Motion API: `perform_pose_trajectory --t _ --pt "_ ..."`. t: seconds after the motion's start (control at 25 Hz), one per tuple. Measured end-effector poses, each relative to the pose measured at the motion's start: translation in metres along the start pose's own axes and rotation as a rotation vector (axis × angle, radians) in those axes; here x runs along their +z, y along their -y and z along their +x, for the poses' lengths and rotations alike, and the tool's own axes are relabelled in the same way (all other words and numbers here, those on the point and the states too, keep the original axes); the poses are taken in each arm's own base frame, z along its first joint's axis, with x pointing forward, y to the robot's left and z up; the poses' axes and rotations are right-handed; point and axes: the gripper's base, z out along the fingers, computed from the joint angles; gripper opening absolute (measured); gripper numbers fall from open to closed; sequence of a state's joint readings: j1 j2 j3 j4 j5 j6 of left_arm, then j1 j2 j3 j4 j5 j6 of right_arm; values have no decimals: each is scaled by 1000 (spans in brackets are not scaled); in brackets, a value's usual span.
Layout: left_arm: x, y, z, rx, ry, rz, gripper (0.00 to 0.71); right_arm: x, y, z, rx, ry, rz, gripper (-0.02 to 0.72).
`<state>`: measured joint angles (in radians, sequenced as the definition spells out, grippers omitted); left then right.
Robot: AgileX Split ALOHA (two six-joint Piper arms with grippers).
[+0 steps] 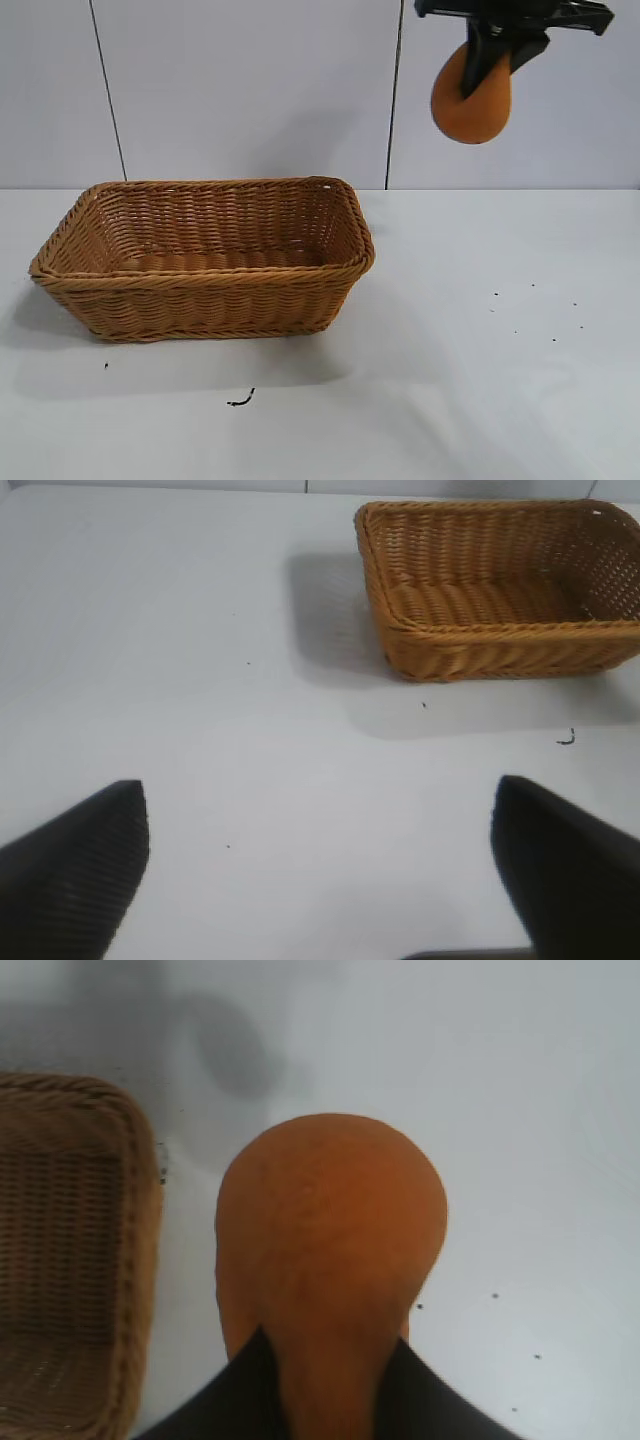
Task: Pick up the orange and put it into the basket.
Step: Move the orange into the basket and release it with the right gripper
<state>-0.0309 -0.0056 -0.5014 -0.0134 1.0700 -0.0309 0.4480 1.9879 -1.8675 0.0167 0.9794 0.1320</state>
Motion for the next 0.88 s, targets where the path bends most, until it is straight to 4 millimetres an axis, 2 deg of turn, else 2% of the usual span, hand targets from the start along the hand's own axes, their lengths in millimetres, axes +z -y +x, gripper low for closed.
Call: perform_pose_trajectory --t 0.2,0.4,0.52,0.68,0.88 --pt "0 0 0 0 0 0 666 20 -49 7 -66 11 -63 55" --pt "0 0 0 0 0 0 666 66 -83 25 -109 -41 -93 55" --pt "0 0 0 0 0 0 666 95 -95 35 -127 -60 -100 55" --pt "0 0 0 0 0 0 666 130 -98 47 -118 -83 -97 55" --pt "0 0 0 0 0 0 666 147 -97 55 -103 -112 -88 61"
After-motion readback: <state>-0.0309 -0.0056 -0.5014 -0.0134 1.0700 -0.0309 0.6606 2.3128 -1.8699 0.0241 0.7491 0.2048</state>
